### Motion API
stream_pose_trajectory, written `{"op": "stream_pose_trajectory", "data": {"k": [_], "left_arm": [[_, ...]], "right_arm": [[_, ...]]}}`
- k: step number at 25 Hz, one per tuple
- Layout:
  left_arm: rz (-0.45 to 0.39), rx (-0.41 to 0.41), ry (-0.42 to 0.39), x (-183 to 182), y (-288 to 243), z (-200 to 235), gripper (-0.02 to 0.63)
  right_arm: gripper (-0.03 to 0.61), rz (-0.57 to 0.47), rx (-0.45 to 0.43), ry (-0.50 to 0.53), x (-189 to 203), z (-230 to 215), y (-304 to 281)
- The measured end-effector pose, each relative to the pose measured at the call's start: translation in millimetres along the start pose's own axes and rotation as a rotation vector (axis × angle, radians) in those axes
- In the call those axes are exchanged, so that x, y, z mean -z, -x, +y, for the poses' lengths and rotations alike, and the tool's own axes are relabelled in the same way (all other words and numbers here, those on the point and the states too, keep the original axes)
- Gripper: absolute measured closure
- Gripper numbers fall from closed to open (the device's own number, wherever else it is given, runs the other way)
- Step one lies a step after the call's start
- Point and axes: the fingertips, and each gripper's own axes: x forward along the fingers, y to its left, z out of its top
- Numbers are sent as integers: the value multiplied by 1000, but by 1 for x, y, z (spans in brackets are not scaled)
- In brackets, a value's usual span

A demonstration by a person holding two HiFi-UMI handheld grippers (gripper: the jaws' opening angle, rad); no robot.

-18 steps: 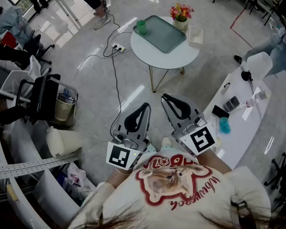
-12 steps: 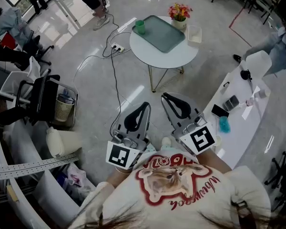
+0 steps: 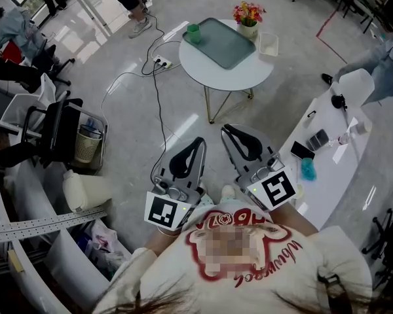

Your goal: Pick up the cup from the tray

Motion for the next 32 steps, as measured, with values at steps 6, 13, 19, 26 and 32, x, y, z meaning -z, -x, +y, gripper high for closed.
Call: {"op": "stream_pose_trajectory", "data": {"k": [6, 13, 19, 26, 32], "left_arm": [[-6, -26, -9, -1, -3, -4, 598], [-12, -57, -18, 2, -6, -20, 599], [10, -75, -28, 7, -6, -25, 598], [-10, -77, -31, 7, -25, -5, 599], [-14, -65, -28, 14, -52, 35, 599]], "right_arm": [[535, -17, -21, -2, -3, -4, 4], [535, -24, -39, 4, -1, -15, 15], [535, -17, -24, 3, 3, -25, 17], [535, -27, -2, 15, 0, -43, 1], [535, -8, 34, 31, 12, -71, -31]]}}
